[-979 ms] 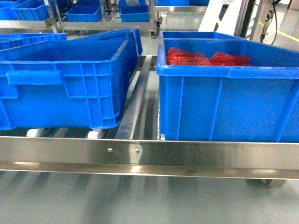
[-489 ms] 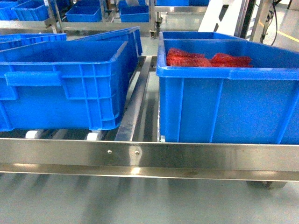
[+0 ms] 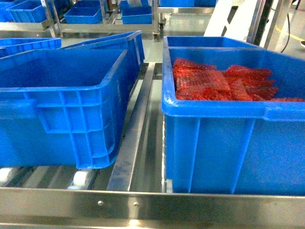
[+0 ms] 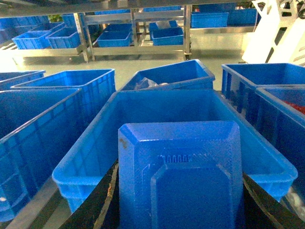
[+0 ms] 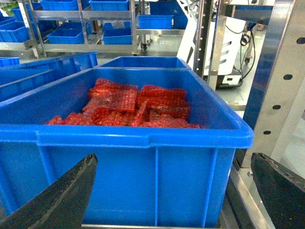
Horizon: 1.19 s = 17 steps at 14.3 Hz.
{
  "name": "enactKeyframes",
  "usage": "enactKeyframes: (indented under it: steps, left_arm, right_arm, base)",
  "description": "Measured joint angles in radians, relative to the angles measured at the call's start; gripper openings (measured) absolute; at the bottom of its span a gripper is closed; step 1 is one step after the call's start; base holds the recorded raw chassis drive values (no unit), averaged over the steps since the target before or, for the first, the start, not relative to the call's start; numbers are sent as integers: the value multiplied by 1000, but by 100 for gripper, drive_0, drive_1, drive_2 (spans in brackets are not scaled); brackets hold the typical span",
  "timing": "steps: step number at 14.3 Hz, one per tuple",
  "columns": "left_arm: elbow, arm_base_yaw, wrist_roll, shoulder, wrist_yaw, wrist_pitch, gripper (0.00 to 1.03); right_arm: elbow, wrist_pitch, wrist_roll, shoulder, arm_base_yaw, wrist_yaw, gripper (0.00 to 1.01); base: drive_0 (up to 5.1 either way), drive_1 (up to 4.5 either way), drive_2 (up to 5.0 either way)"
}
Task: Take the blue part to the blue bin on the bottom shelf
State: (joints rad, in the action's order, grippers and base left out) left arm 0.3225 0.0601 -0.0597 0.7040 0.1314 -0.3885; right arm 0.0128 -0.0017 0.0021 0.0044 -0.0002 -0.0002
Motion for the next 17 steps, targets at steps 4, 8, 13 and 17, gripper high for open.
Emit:
enactKeyframes:
  steps: [4, 8, 13, 17]
  left_arm:
    - [0, 0, 0, 2, 0, 1, 44]
    - [0, 0, 0, 5, 0, 2, 44]
    - [0, 0, 0, 3, 0, 0, 44]
    - [0, 0, 0, 3, -1, 0, 44]
  right_arm:
    - [0, -4, 0, 0, 0, 0, 98]
    - [0, -2, 0, 0, 0, 0, 98]
    - [0, -4, 0, 0, 0, 0, 98]
    - [0, -4, 0, 0, 0, 0, 98]
  base:
    - [5, 415, -406]
    - [8, 419, -403]
    - [0, 0, 0]
    - [0, 0, 0]
